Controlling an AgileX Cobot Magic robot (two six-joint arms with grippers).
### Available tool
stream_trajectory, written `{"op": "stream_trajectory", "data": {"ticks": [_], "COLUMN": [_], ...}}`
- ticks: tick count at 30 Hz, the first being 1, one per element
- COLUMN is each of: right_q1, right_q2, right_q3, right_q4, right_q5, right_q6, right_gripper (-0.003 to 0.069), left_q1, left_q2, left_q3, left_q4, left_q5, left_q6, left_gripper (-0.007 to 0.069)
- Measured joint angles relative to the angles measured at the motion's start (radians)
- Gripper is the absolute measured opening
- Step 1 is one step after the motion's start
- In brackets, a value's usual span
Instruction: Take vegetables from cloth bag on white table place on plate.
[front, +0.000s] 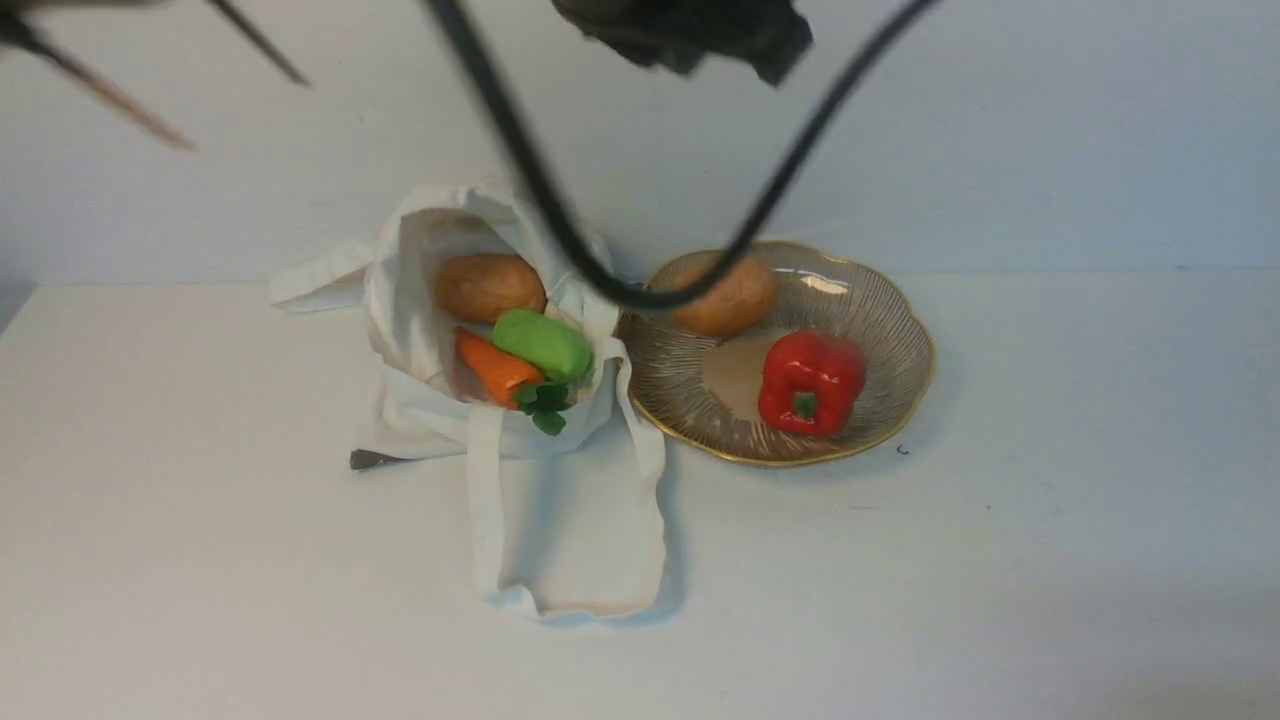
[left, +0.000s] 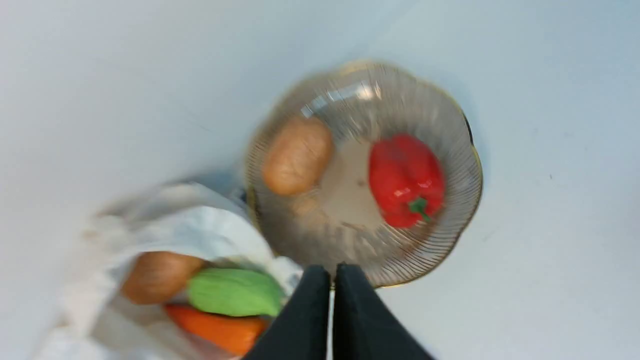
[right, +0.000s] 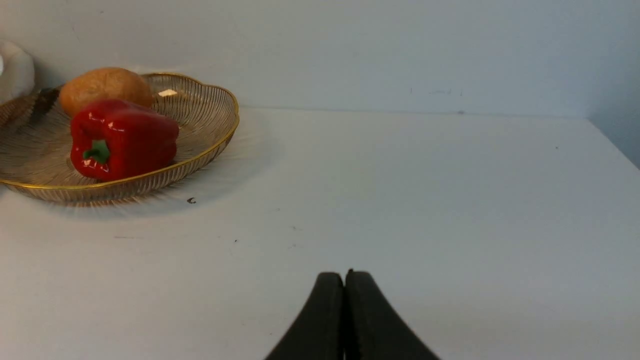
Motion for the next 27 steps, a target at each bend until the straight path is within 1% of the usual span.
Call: {"op": "stream_trajectory", "data": {"ticks": [2,3,4,7,9,10,11,13,14,15,16,19,21,22,23,24,27], "right_q1": [0.0,0.0,0.0,0.0,0.0,0.0,0.0,0.0,0.0,0.0,0.0,0.0,0.0,0.0,0.0,0.0,0.0], "right_q2": [0.0,0.0,0.0,0.0,0.0,0.0,0.0,0.0,0.0,0.0,0.0,0.0,0.0,0.0,0.0,0.0,0.0], "right_q3": [0.0,0.0,0.0,0.0,0.0,0.0,0.0,0.0,0.0,0.0,0.0,0.0,0.0,0.0,0.0,0.0,0.0], "right_q4": [-0.001,-0.001,-0.001,-0.001,-0.001,-0.001,-0.001,-0.001,-0.001,-0.001,-0.001,-0.001,-0.001,-0.001,-0.001,-0.001,-0.001], "right_q5": [0.0,0.0,0.0,0.0,0.0,0.0,0.0,0.0,0.0,0.0,0.0,0.0,0.0,0.0,0.0,0.0,0.0], "right_q6": [0.0,0.0,0.0,0.0,0.0,0.0,0.0,0.0,0.0,0.0,0.0,0.0,0.0,0.0,0.0,0.0,0.0], "right_gripper": [-0.0015,-0.0015,-0.0015,-0.0015,-0.0015,-0.0015,-0.0015,-0.0015,-0.0015,-0.0015,-0.0015,-0.0015,-0.0015,-0.0015,-0.0015,-0.0015,-0.0015], "left_q1": [0.0,0.0,0.0,0.0,0.0,0.0,0.0,0.0,0.0,0.0,0.0,0.0,0.0,0.0,0.0,0.0,0.0], "left_q2": [-0.173,-0.201,-0.347,-0.6,-0.732,-0.751,-0.944,-1.088,-1.179,-1.242,-1.285,-1.387,-1.455,-1.484,-1.49,-1.513,-1.618], "left_q3": [0.09,0.111,0.242,0.534,0.728,0.728,0.978,1.166,1.285,1.366,1.42,1.547,1.624,1.649,1.649,1.668,1.713], "left_q4": [0.025,0.025,0.03,0.031,0.031,0.031,0.03,0.031,0.035,0.042,0.051,0.107,0.199,0.24,0.24,0.28,0.366], "left_q5": [0.007,0.007,0.012,-0.021,-0.144,-0.162,-0.335,-0.513,-0.592,-0.647,-0.68,-0.71,-0.732,-0.749,-0.753,-0.77,-0.843], "left_q6": [-0.007,-0.011,-0.047,-0.103,-0.141,-0.147,-0.21,-0.291,-0.351,-0.402,-0.441,-0.536,-0.571,-0.578,-0.579,-0.58,-0.583], "left_gripper": [-0.0005,-0.0005,-0.0005,-0.0005,-0.0005,-0.0005,-0.0005,-0.0005,-0.0005,-0.0005,-0.0005,-0.0005,-0.0005,-0.0005,-0.0005,-0.0005,-0.0005]}}
